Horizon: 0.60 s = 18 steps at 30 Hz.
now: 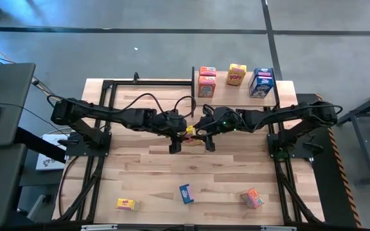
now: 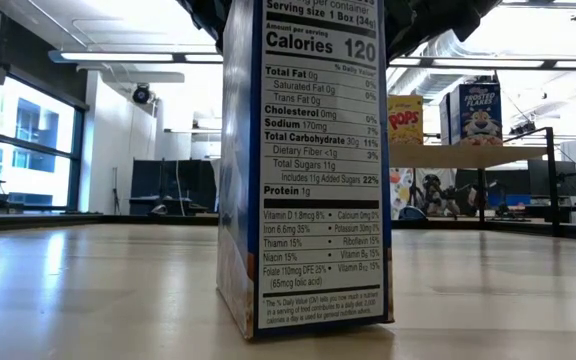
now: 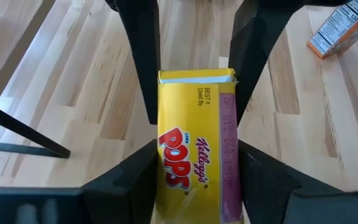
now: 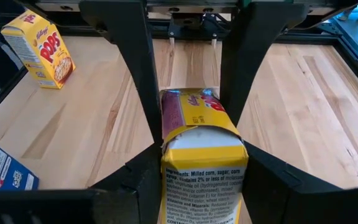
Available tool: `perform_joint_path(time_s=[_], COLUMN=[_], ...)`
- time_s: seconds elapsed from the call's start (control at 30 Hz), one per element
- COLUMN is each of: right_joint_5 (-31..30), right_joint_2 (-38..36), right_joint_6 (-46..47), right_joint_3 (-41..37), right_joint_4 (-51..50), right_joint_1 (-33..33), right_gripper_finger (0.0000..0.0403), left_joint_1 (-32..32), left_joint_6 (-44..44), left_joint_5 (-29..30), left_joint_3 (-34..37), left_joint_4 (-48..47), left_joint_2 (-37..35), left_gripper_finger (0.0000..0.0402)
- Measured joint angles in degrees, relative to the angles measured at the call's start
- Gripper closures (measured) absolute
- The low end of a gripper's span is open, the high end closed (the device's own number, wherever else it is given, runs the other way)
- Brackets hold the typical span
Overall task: Stack cereal on shelf
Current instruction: Put the top yellow cereal box on the shelf aligned with the other yellow cereal box
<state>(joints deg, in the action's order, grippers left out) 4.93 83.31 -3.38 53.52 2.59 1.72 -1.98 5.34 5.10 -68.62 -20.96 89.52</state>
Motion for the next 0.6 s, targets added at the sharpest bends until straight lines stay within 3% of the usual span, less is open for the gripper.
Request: perform_joint_path(time_s=[0.33, 0.6], right_joint_5=[-0.2, -0.6], right_joint_2=[0.0, -0.1], right_joint_6=[0.0, 1.0], right_joint_3=[0.0, 0.0], right_joint_4=[-0.2, -1.2], right_joint_1=[0.0, 0.0], right_gripper_finger=[0.0231, 0.0231], left_joint_1=[0.0, 0.0], left_joint_6=[-1.0, -1.0], left_joint_5=[-0.1, 0.0], left_joint_3=[0.0, -0.1], left_joint_4=[0.0, -0.1], left_joint_2=[0.0, -0.5], left_gripper_finger=[0.0157, 0.0155])
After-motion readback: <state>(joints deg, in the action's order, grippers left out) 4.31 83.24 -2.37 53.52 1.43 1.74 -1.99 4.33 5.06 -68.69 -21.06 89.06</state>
